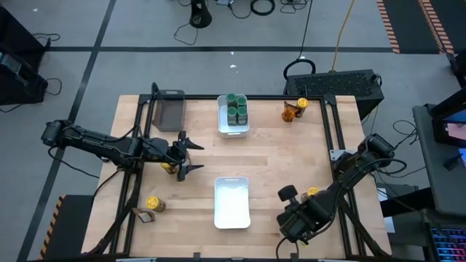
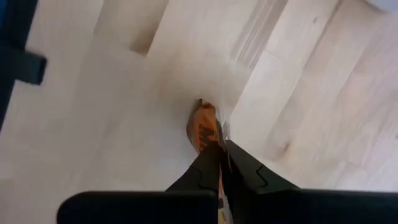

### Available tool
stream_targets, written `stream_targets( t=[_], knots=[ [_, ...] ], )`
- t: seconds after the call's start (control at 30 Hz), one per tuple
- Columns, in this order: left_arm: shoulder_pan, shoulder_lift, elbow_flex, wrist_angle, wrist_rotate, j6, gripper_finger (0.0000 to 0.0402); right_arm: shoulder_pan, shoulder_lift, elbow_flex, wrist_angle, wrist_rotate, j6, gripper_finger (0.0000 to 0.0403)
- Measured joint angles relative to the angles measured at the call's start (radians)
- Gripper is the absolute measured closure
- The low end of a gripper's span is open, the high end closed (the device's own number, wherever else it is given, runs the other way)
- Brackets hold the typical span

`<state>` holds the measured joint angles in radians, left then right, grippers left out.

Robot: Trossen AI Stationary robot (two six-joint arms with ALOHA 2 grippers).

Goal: Sort spices by type
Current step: Put the bottom right brown spice pack into the bottom white bin

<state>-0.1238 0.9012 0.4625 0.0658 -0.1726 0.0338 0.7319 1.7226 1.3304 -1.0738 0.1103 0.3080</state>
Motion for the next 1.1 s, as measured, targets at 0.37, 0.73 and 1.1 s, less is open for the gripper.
stream_targets(
  t=[0.37,0.73,1.1],
  knots=[
    [0.0,0.0,0.0,-0.004,0.0,0.0,0.0079,-0.006,0.0,0.0,0.008,-0.006,-0.024,0.0403],
    [-0.001,0.0,0.0,-0.004,0.0,0.0,0.0079,-0.006,0.0,0.0,-0.003,-0.092,-0.344,0.0403],
    [-0.001,0.0,0.0,-0.004,0.0,0.0,0.0079,-0.018,0.0,0.0,-0.001,-0.081,-0.481,0.0403]
  ],
)
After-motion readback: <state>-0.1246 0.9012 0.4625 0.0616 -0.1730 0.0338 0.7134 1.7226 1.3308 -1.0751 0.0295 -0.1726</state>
